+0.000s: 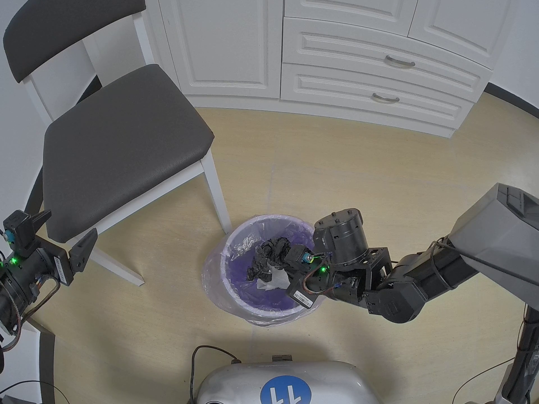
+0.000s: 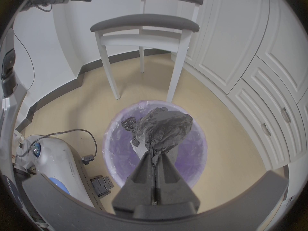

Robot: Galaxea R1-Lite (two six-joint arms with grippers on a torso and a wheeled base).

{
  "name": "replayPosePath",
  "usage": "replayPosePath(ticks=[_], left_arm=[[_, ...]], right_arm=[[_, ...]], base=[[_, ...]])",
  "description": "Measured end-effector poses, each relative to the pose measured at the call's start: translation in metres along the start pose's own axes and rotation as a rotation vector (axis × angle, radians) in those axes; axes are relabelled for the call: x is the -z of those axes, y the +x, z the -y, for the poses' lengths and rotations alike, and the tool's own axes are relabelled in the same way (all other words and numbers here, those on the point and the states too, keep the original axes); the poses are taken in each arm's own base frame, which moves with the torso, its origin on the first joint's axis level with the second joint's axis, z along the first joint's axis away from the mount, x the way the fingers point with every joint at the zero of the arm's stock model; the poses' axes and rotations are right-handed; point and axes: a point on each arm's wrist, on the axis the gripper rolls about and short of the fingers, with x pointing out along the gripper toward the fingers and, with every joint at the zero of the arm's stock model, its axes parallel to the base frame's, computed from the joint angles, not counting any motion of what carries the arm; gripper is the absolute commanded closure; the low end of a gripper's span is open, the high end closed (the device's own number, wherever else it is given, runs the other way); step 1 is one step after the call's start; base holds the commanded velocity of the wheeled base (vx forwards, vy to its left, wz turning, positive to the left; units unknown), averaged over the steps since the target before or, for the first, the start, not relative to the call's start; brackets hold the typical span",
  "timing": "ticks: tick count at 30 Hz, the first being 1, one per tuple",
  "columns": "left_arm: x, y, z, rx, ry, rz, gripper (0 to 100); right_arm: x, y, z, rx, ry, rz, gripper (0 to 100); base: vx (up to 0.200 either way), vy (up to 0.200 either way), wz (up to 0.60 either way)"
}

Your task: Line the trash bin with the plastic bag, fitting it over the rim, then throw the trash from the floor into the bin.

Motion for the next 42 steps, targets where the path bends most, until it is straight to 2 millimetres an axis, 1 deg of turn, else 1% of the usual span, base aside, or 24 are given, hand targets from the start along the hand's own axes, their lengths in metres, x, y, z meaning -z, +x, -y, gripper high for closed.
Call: replayPosePath(ticks=[6, 10, 14, 21, 24, 27, 28, 36, 42], left_arm=[[0.001, 0.001, 0.000, 0.000, 0.000, -0.006, 0], [0.001, 0.002, 0.000, 0.001, 0.000, -0.008, 0], [0.001, 0.002, 0.000, 0.001, -0.001, -0.009, 0], [0.001, 0.002, 0.000, 0.001, -0.002, -0.010, 0], [0.002, 0.002, 0.000, 0.002, -0.002, -0.011, 0], [0.002, 0.002, 0.000, 0.002, -0.002, -0.011, 0], [0.002, 0.002, 0.000, 0.002, -0.002, -0.011, 0], [0.001, 0.002, 0.000, -0.002, -0.002, -0.011, 0], [0.002, 0.002, -0.001, -0.002, -0.002, -0.012, 0]], right_arm=[[0.010, 0.011, -0.002, -0.005, 0.026, -0.031, 100], [0.010, 0.020, -0.003, 0.003, 0.049, -0.036, 100], [0.005, 0.031, -0.001, 0.036, 0.100, -0.024, 100], [-0.018, 0.056, 0.007, 0.153, 0.267, 0.038, 100], [-0.020, 0.063, 0.005, 0.170, 0.287, 0.044, 100], [-0.015, 0.067, 0.000, 0.161, 0.280, 0.023, 100], [-0.010, 0.067, -0.003, 0.154, 0.274, 0.003, 100], [0.013, 0.066, -0.014, 0.122, 0.216, -0.084, 100], [0.023, 0.077, -0.018, 0.123, 0.213, -0.112, 100]], base=[[0.000, 0.000, 0.00], [0.000, 0.000, 0.00], [0.000, 0.000, 0.00], [0.000, 0.000, 0.00], [0.000, 0.000, 0.00], [0.000, 0.000, 0.00], [0.000, 0.000, 0.00], [0.000, 0.000, 0.00], [0.000, 0.000, 0.00]])
